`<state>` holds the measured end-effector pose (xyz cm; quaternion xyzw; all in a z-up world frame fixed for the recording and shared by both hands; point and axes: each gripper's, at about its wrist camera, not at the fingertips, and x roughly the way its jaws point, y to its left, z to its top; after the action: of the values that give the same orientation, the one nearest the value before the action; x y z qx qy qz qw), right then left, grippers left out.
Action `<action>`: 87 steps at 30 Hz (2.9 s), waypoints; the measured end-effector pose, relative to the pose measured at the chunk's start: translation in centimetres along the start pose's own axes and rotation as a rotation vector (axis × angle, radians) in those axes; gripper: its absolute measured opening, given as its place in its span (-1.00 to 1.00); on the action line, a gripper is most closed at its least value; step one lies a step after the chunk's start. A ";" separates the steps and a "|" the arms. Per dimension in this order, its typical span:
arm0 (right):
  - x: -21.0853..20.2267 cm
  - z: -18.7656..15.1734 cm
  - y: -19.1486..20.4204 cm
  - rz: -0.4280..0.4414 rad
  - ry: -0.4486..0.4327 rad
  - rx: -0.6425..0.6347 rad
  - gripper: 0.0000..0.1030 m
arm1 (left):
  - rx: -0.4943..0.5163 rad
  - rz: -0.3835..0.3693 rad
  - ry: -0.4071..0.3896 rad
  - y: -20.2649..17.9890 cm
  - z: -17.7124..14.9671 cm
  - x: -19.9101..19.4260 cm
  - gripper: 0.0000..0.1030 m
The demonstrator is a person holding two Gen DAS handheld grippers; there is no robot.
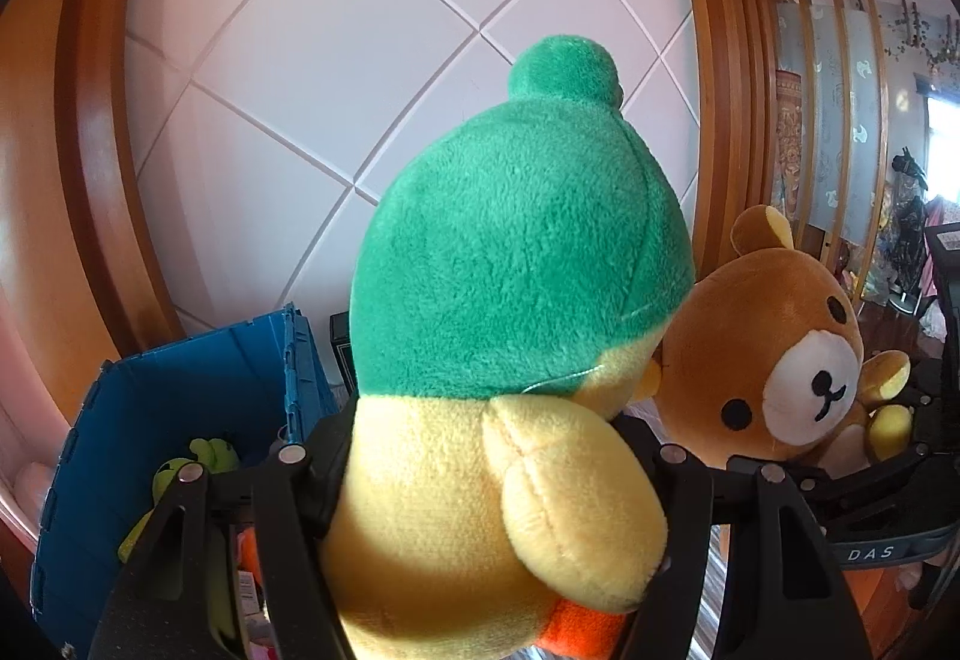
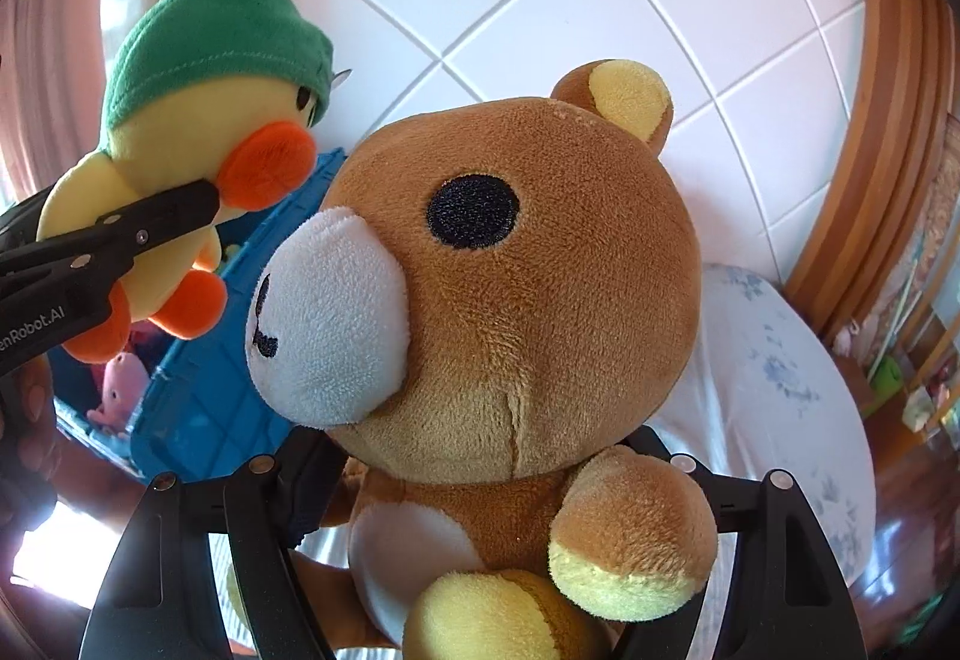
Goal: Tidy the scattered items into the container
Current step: 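Carry the duck and bear plushes over the blue crate with both tools, then open both tools to drop the duck and bear into the crate, then move both tools back over the remaining items on the bed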
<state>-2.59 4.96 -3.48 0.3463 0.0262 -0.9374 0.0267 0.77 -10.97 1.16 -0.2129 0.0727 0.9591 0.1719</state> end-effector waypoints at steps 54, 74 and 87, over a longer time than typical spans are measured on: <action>9.6 13.6 33.8 0.403 0.013 -0.342 0.99 | -0.382 0.480 0.096 32.6 -7.2 -4.5 0.83; 8.0 9.6 22.5 0.335 0.016 -0.188 1.00 | -0.278 0.355 0.121 22.3 -4.6 -1.2 0.83; 8.0 6.2 7.7 0.224 0.042 -0.047 1.00 | -0.159 0.236 0.163 9.5 -1.0 5.5 0.83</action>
<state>-12.14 -3.37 -4.19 0.3658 0.0099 -0.9202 0.1391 -6.92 -18.34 -1.51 -0.2930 0.0347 0.9549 0.0339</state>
